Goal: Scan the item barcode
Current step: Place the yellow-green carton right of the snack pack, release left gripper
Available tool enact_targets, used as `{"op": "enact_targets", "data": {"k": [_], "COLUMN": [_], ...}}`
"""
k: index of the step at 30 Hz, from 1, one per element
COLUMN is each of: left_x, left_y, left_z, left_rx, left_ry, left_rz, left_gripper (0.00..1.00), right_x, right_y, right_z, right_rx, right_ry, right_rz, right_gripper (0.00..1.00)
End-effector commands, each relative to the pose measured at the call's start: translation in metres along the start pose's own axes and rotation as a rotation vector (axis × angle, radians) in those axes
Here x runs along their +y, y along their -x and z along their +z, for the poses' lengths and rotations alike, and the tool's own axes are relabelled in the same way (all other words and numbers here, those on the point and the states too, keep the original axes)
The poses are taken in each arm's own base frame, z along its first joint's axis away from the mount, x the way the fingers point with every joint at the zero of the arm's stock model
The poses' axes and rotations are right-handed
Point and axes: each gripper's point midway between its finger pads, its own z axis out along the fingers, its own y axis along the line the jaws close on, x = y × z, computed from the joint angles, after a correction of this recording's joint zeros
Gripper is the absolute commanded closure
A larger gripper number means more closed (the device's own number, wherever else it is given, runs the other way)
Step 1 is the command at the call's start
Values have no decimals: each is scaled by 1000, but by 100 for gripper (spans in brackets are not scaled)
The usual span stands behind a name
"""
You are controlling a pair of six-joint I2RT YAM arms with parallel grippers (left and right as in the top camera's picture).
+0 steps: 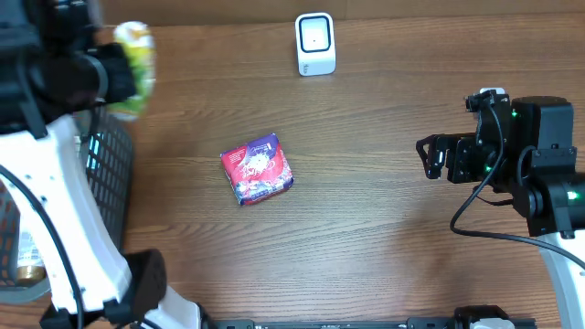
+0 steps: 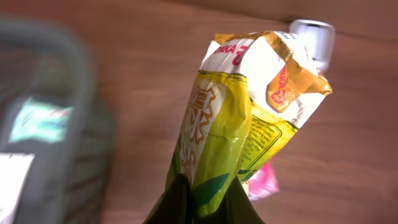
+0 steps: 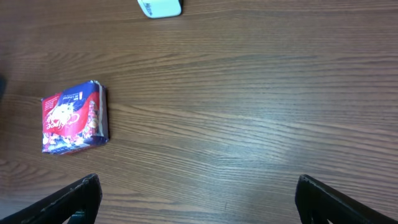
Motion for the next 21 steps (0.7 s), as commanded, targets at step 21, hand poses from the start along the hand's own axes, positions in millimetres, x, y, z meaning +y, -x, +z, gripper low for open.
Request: {"op": "enact_targets", "data": {"k": [21], "left_x": [-215], "left_y": [-141], "left_z": [198], "left_rx": [590], "left_ry": [-297], "left_rz": [7], "left_gripper": [96], "right_x": [-4], "right_y": [3], "right_z": [18], "right_rx": [47], "right_ry": [-5], "right_rz": [5], "right_gripper": [0]}}
